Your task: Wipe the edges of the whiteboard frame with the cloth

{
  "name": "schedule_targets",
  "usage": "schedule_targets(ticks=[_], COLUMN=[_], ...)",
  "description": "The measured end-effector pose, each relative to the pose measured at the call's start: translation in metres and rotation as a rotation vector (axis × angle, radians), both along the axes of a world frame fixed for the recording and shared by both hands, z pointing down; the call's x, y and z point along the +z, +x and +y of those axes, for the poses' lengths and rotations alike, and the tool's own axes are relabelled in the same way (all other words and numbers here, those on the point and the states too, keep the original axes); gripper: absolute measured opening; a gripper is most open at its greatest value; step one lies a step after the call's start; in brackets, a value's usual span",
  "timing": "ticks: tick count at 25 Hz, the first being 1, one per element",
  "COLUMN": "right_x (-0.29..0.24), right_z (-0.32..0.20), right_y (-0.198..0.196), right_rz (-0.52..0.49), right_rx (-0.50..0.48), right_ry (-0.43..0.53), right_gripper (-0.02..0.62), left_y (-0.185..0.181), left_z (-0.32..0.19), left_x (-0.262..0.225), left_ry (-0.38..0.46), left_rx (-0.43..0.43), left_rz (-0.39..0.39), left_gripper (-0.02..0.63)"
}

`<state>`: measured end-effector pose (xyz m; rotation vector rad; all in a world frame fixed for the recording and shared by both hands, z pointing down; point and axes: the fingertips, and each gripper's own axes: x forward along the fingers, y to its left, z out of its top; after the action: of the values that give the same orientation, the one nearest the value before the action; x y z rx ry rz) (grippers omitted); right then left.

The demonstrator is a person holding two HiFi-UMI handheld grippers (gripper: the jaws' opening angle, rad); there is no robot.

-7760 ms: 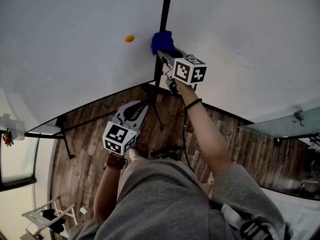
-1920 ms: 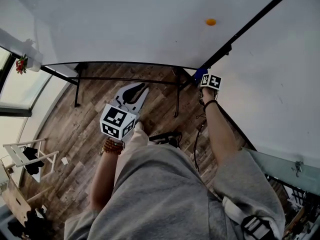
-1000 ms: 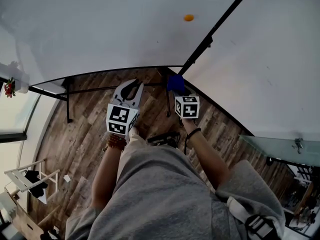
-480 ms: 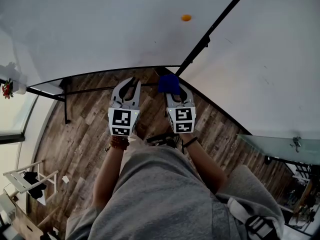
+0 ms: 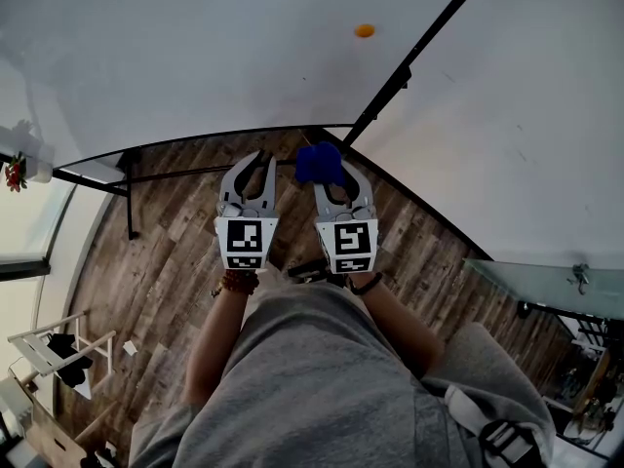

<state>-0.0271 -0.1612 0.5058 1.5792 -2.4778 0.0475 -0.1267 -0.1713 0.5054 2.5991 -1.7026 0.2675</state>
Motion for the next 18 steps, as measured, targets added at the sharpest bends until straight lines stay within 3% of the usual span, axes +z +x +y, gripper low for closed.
schedule_targets(ticks=[7, 13, 18], right_x=[-0.048, -0.045, -0.041], right_z=[0.016, 0.019, 0.018], right_y=[-0.02, -0.03, -0.031], right_rz=[-0.022, -0.047, -0.012], right_rx=[-0.024, -0.025, -0.02], right_ry=[0.191, 0.21, 0.193], right_gripper=[0.123, 0.123, 0.123], left_y=[-0.009, -0.018, -0.024], left_z=[0.012, 0.017, 0.018], left_x=[-0.015, -0.026, -0.032], left_ry=[0.078, 0.124, 0.139], left_rx=[-0.072, -0.107, -0.131], left_rz=[0.006, 0.019, 0.031], left_gripper=[0.046, 0.034, 0.025])
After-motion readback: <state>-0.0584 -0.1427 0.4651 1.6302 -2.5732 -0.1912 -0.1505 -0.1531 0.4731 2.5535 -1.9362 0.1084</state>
